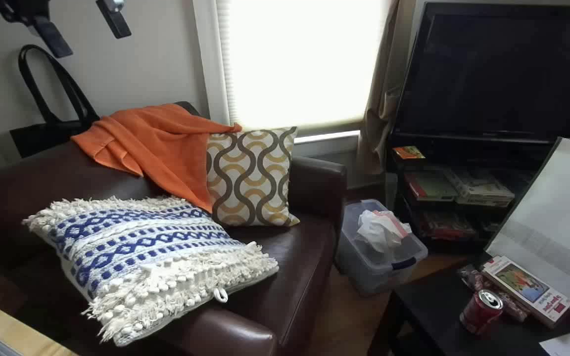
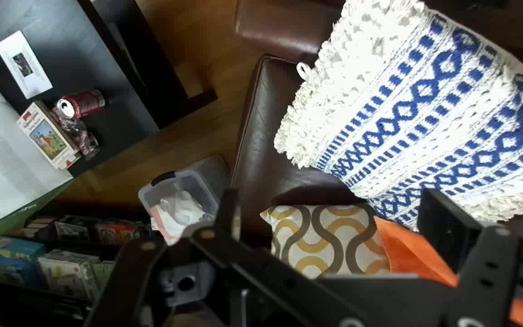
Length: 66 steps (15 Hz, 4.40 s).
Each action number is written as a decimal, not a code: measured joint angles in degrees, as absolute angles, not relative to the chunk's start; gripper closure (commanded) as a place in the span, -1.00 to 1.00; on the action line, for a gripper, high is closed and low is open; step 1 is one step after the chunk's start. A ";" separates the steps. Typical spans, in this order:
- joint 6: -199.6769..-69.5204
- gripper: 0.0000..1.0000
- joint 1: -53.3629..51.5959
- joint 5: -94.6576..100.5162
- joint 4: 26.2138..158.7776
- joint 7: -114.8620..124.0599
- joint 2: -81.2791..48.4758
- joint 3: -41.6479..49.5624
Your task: Spread the towel over the backrest of the couch
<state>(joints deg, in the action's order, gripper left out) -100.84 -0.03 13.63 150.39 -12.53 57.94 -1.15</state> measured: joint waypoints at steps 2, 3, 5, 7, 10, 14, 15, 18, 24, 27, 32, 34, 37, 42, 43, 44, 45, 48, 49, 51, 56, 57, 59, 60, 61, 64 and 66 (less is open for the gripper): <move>-100.84 -1.00 -0.03 13.63 150.39 -12.53 57.93 -1.15; -100.84 -1.00 -0.03 13.63 150.39 -12.53 57.93 -1.15; -100.84 -1.00 -0.03 13.63 150.39 -12.53 57.93 -1.15; -100.84 -1.00 -0.03 13.63 150.39 -12.53 57.93 -1.15; -100.84 -1.00 -0.03 13.63 150.39 -12.53 57.93 -1.15; -101.28 -1.00 -0.57 13.63 150.03 -12.28 57.64 -1.47; -101.81 -1.00 -1.17 13.62 149.57 -11.99 57.27 -2.25; -102.62 -1.00 -4.16 12.95 146.31 -9.77 54.58 -6.55; -102.49 -1.00 -9.18 5.73 134.30 -2.36 41.25 -14.86; -102.49 -1.00 -10.01 2.22 127.86 3.15 32.32 -17.83; -109.91 -1.00 -11.87 -2.59 120.57 15.05 19.34 -22.29; -117.88 -1.00 -12.91 -2.86 119.65 17.69 14.95 -23.32; -129.89 -1.00 -13.39 -2.85 119.49 18.33 8.72 -23.29; -136.91 -1.00 -13.54 -2.84 118.69 16.39 0.64 -21.77; -136.91 -1.00 -13.59 -2.84 118.42 16.39 0.42 -21.77; -136.91 -1.00 -13.69 -2.84 118.30 16.39 0.47 -21.77; -136.91 -1.00 -13.81 -2.84 118.19 16.39 0.55 -21.77; -136.91 -1.00 -13.95 -2.84 118.00 16.39 0.58 -21.77; -136.91 -1.00 -13.95 -2.84 117.99 16.39 0.58 -21.76; -136.91 -1.00 -14.33 -2.74 117.90 16.39 0.38 -21.43; -140.56 -1.00 -18.14 -2.76 115.26 14.22 -6.54 -21.78; -141.87 -1.00 -19.00 -2.32 114.37 14.27 -8.58 -21.76; -144.34 -1.00 -20.31 -1.30 112.69 14.27 -12.69 -21.40; -145.23 -1.00 -20.72 -1.07 111.97 14.27 -14.59 -21.05; -145.80 -1.00 -21.03 -1.03 111.25 14.24 -16.40 -20.63; -146.08 -1.00 -21.18 -1.57 109.51 14.16 -21.36 -19.82; -146.49 -1.00 -21.30 -1.86 108.64 14.16 -24.20 -19.43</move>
